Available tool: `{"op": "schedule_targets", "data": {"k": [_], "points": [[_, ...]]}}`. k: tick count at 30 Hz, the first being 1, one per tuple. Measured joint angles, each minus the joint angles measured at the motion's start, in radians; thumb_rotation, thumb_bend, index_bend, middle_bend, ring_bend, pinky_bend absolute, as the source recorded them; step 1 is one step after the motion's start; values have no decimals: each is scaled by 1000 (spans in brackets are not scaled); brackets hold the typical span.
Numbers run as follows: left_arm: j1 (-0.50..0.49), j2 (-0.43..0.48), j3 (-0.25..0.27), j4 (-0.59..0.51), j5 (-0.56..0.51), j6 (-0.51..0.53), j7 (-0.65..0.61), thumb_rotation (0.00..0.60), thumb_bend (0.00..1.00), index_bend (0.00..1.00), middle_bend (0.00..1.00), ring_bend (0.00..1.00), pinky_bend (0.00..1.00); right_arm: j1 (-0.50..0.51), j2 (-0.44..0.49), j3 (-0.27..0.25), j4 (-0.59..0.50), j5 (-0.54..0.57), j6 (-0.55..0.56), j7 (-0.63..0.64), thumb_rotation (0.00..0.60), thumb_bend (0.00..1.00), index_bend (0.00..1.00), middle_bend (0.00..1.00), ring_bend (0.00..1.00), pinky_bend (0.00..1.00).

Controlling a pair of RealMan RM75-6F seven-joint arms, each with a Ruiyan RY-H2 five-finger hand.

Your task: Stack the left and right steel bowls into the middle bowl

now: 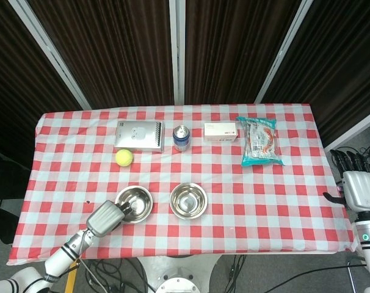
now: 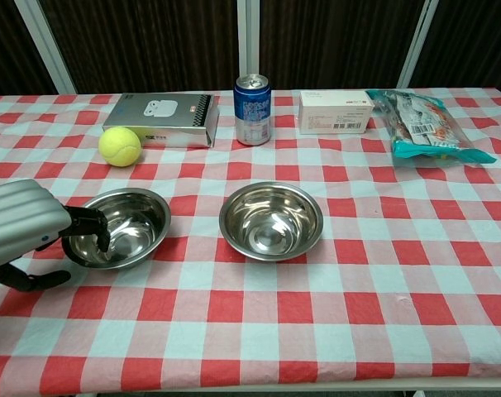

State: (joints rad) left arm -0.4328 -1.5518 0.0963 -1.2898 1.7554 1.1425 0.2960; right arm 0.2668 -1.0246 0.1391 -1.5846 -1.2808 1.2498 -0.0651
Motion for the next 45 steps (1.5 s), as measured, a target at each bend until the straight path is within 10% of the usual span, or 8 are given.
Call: {"op": "schedule_targets", "data": {"k": [28,45], "points": [[-31,-201,24,377,115,206,-119,600,323,708,717,873,938,-9,-11,8,49,-8,4,49,600,42,43,106,60,70],[-72,-178,22,345,145,269,-98,600,324,721,729,887,942,-17,2,23,47,-6,19,67,600,43,42,107,60,70]]}}
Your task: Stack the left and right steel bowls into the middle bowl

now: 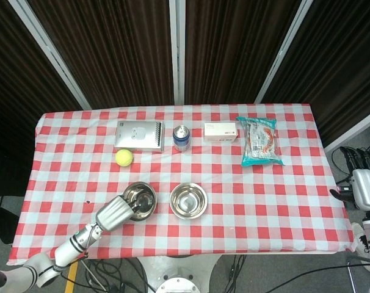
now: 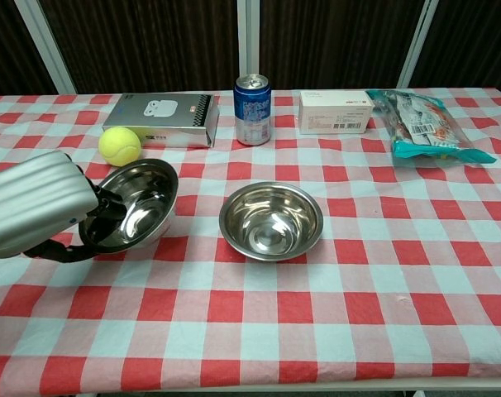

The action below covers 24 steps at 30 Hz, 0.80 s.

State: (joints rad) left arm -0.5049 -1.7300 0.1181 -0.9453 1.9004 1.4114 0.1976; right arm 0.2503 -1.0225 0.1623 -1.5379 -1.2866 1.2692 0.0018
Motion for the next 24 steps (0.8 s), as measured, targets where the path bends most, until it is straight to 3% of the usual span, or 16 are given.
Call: {"op": "schedule_targets", "data": {"k": [7,16,24], "points": [[-78,36,-31,-151,22,-41,66,600,327,725,735,890,942,-7,5,18,-4,20,14,26,600,53,43,109,60,70],[-179,-6,-96,-173,-16,-176,104,600,327,726,735,890,941,-30,32,37,-29,-10,79,79,600,56,43,112,59,70],[-213,-53,-129,-194,-63,-221,130,600,329,730,738,891,942,-38,22,61,-16,-5,118,103,600,56,43,114,60,76]]}}
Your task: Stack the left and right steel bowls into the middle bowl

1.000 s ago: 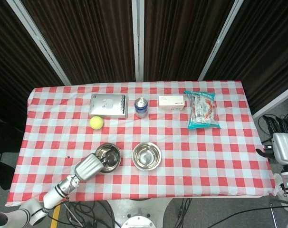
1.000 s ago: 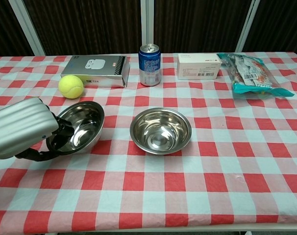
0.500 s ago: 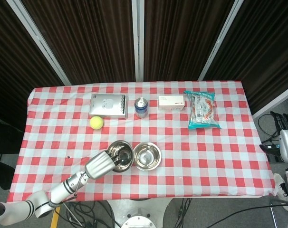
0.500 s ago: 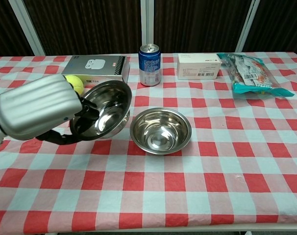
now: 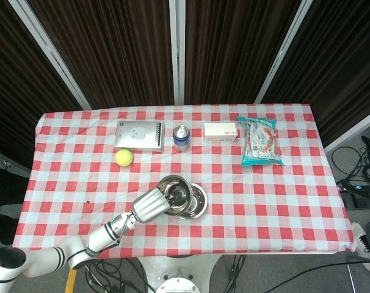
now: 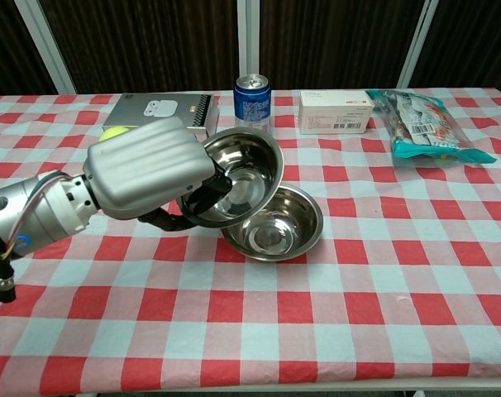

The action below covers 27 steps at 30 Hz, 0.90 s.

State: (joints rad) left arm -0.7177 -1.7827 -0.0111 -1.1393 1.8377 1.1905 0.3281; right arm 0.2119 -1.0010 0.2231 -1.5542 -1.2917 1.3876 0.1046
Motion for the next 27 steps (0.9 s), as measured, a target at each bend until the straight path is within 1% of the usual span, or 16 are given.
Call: {"op": "schedule_targets", "data": {"k": [5,11,21,23,26,27], "points": [[-15,-21,-9,-14,-17,-15,9,600,329,731,739,891,942,-3,-7,12,7,2,15,16,600,56,43,113,60,80],[-24,-57,-9,-20,-36,-22,-11,600,329,732,739,892,942,-3,-5,17,11,8,9,20,600,56,44,113,59,80],[-44,-95,-2,20,-41,-22,-48,600,329,730,737,891,942,-8,-1,20,17,13,6,29,600,56,43,113,60,83],[-45,-101,3,30,-42,-22,-58,600,317,694,715,891,941,-8,-2,20,23,15,2,32,600,56,44,113,60,83],[-50,-101,12,41,-36,-20,-78,600,271,574,654,889,937,-6,-4,23,31,18,-3,39,600,56,44,113,60,83],[-51,-101,16,44,-34,-20,-88,600,263,553,642,888,936,-6,-4,23,34,19,-5,41,600,56,43,113,60,83]]}}
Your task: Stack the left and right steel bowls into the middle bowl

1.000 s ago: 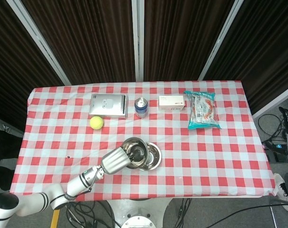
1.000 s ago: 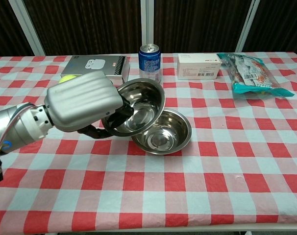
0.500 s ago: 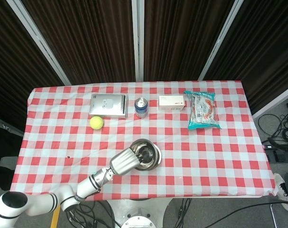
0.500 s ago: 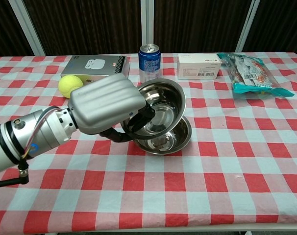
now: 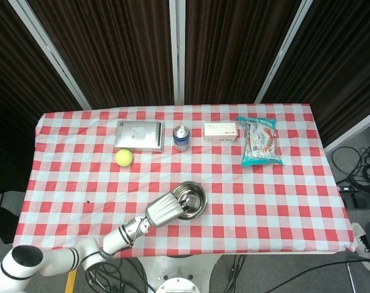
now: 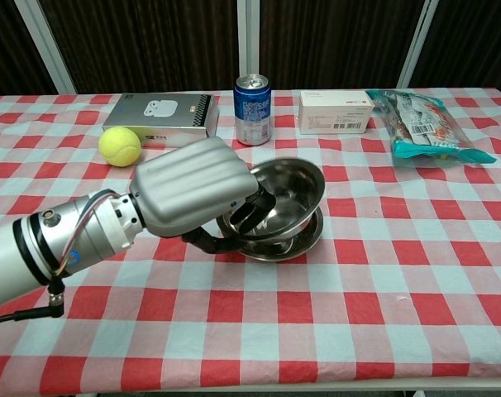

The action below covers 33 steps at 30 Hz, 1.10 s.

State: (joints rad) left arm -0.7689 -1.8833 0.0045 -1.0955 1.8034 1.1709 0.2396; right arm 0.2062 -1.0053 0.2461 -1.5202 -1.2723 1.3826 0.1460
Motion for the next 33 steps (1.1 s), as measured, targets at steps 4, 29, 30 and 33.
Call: {"op": "schedule_targets", "data": {"k": [4,29,30,33], "points": [[-9,12,17,9,10,4,-39,600,238,482,595,884,931,1,-3,1,6,2,-4,4,600,68,43,114,59,84],[352,483,-28,-287,-352,228,51,600,181,237,203,175,277,5,-19,-93,-1,-144,-33,-41,600,70,33,68,0,1],[378,489,-28,-286,-372,242,28,600,177,225,191,165,260,7,-24,-104,4,-150,-46,-58,600,70,26,60,0,0],[457,502,-23,-276,-406,301,-41,600,173,219,188,164,246,10,-45,-131,15,-161,-66,-97,600,70,15,51,0,0]]}}
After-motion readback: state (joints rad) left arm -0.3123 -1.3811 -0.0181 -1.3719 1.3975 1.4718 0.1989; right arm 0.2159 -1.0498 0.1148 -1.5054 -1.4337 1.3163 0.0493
